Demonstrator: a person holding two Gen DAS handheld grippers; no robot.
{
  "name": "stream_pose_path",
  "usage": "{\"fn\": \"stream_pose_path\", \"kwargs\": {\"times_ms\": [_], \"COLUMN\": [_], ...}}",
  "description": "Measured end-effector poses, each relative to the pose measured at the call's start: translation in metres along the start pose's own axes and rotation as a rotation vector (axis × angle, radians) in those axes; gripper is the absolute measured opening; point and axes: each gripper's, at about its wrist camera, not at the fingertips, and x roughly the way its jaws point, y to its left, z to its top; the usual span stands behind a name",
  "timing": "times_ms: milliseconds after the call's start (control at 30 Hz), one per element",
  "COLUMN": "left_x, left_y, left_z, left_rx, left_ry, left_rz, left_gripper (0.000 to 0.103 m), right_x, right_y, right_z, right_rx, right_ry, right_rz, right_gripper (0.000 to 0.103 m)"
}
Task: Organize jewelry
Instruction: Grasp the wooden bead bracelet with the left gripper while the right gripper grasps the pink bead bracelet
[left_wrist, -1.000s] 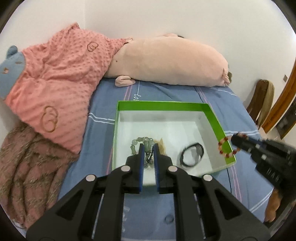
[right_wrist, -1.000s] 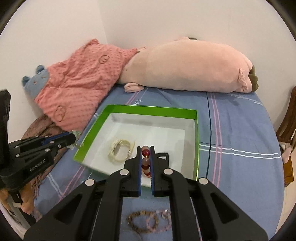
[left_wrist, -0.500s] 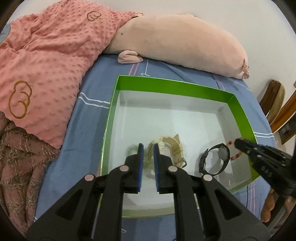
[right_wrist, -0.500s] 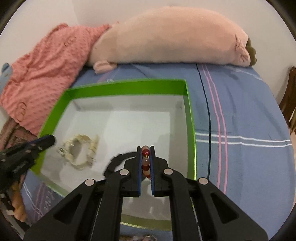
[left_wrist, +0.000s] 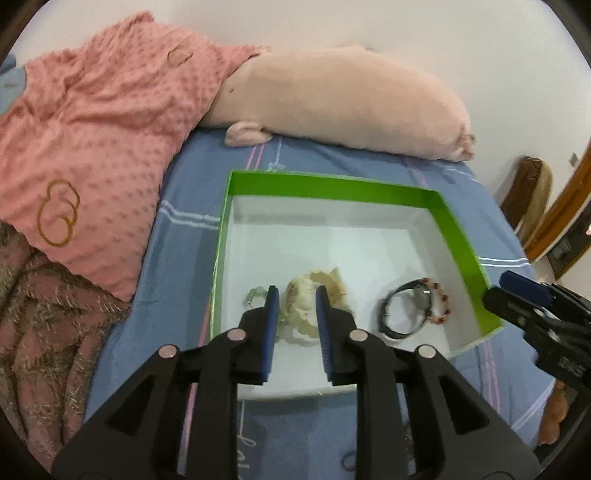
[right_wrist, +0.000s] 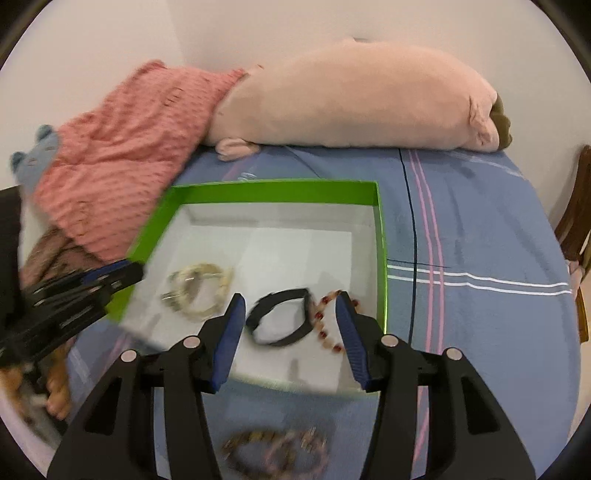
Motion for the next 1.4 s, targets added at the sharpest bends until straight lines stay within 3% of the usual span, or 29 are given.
{"fn": "stream_pose_path", "kwargs": {"times_ms": [100,200,367,533,833,933,1067,1167,1400], "left_x": [-0.022,-0.036,-0.012,0.020,0.040,0.046,0.045,0.047,0.037], "left_y": [-0.011,-0.036,-0.069,-0.083,-0.101,-0.104,-0.107,-0.108,-0.102], "left_z": [-0.007,-0.028,-0.067,-0.088,-0.105,-0.110,-0.113,-0.112,-0.109], "left_rx": [0.033,0.141,0.242,0.279,0.346,0.364,0.382,0.380,0.355], "left_ry": [0.011,0.039,0.165,0.272,0.301,0.320,0.309,0.297,0.238], "left_rz": [0.003,-0.027,-0.117,-0.122,-0.171,-0.176,-0.167,-0.144,-0.113], "left_gripper": [0.021,0.021,0.021,0.021,0.027,0.027,0.027,0.011,0.011], "right_x": [-0.041,-0.055,-0.024,0.016,0.038,0.038,0.039,0.034,0.014], "right_y": [0.012,0.017,-0.001,-0.021,-0.018,-0.016,-0.018,-0.023,-0.029], "right_z": [-0.017,-0.045,-0.085,-0.102,-0.106,-0.105,-0.106,-0.105,-0.100], "right_rx": [-0.061,-0.136,-0.131,-0.073,-0.096,-0.116,-0.108,-0.086,-0.053], "right_ry": [-0.045,-0.012,0.132,0.233,0.258,0.253,0.251,0.240,0.187], "right_rz": [0.000,-0.025,-0.079,-0.087,-0.098,-0.112,-0.098,-0.095,-0.094], "right_gripper": [0.043,0.038,0.028,0.027,0.027,0.011,0.008,0.008,0.008]}}
